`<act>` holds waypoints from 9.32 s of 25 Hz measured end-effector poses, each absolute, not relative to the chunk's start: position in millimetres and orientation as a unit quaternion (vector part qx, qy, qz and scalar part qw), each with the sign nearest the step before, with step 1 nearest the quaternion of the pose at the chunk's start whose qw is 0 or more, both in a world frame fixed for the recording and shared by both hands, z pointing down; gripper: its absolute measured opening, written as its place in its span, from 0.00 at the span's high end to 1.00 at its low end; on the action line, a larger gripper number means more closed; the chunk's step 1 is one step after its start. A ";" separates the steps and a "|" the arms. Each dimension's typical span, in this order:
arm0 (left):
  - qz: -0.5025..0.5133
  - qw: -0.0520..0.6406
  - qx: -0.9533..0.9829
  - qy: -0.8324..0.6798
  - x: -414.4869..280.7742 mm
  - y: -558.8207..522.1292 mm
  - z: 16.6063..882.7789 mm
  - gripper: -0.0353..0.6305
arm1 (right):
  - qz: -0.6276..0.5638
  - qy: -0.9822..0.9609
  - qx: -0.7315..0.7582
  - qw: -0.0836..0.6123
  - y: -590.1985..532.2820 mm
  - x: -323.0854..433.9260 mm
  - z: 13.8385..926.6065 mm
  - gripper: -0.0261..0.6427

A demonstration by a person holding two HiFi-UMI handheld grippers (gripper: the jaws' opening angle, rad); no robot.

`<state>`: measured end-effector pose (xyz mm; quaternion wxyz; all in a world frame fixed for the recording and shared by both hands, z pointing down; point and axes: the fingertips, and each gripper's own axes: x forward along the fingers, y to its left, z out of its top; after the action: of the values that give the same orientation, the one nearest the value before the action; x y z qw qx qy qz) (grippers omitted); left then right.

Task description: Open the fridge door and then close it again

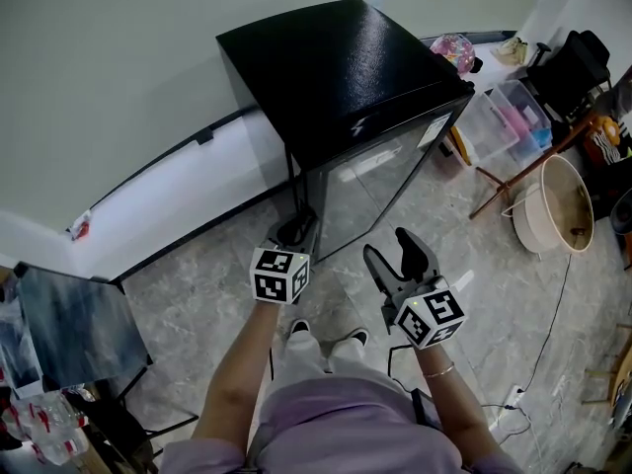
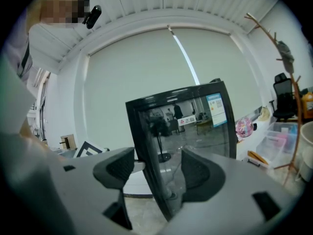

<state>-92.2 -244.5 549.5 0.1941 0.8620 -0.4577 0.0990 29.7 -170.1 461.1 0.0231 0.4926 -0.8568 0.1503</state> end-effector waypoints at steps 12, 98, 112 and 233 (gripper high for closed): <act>0.110 0.157 0.906 -0.376 -35.2 -165.2 548.7 0.88 | 0.134 -0.860 0.492 0.016 -156.8 34.0 448.5 0.52; 0.118 0.129 0.969 -0.176 172.1 -141.9 508.3 0.80 | 0.066 -0.677 0.731 0.059 -71.8 287.0 434.9 0.65; 0.092 0.141 0.958 -0.232 210.8 -191.5 499.5 0.80 | 0.070 -0.674 0.734 0.043 -88.2 362.5 438.1 0.66; 0.085 0.169 0.918 -0.349 39.0 -174.5 512.2 0.85 | 0.039 -0.774 0.627 0.071 -80.5 202.2 444.1 0.60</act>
<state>39.0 -174.5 512.2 0.1689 0.9180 -0.3487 0.0847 202.2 -80.5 444.1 0.0712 0.6274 -0.7745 0.0390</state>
